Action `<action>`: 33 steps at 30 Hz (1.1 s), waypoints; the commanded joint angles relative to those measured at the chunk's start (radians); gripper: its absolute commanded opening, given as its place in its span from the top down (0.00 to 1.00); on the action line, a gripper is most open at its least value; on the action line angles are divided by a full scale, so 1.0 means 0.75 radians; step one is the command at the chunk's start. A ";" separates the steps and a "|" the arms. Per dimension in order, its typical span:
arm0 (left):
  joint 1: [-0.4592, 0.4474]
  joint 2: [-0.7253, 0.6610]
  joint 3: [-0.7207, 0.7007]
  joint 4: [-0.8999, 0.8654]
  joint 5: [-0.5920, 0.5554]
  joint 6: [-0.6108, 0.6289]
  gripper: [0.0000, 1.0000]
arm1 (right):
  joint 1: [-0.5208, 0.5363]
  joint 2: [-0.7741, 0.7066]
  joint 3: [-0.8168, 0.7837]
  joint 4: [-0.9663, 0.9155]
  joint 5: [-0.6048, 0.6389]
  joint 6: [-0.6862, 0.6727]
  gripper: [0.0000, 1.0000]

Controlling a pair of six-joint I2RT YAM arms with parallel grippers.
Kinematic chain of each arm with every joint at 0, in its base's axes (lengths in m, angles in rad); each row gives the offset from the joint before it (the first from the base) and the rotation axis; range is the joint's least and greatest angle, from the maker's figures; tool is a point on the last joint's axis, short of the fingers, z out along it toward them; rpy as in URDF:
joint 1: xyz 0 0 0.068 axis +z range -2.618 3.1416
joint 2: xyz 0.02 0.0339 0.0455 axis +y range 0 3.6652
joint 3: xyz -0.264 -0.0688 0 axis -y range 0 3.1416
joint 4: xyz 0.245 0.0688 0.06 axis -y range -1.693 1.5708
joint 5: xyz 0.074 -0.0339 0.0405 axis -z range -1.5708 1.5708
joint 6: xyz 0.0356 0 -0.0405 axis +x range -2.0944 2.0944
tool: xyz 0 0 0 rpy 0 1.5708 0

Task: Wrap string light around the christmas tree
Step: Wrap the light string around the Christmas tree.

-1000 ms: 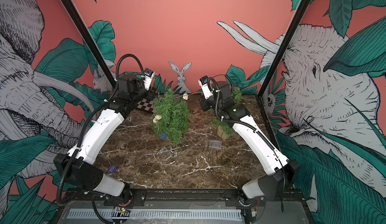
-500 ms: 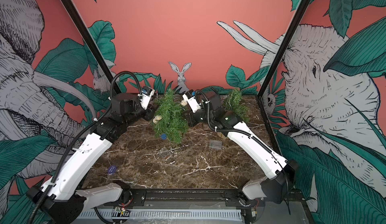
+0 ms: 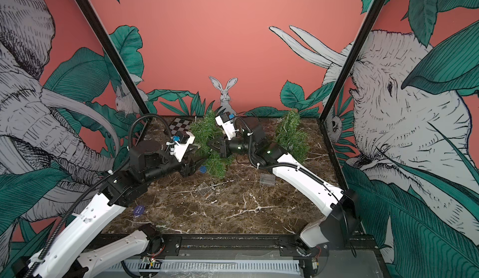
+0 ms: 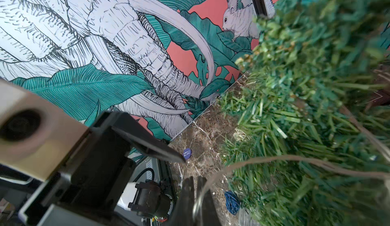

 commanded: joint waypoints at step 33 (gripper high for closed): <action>-0.008 -0.045 0.123 -0.366 -0.545 0.011 1.00 | -0.038 -0.007 -0.014 0.099 0.111 -0.063 0.58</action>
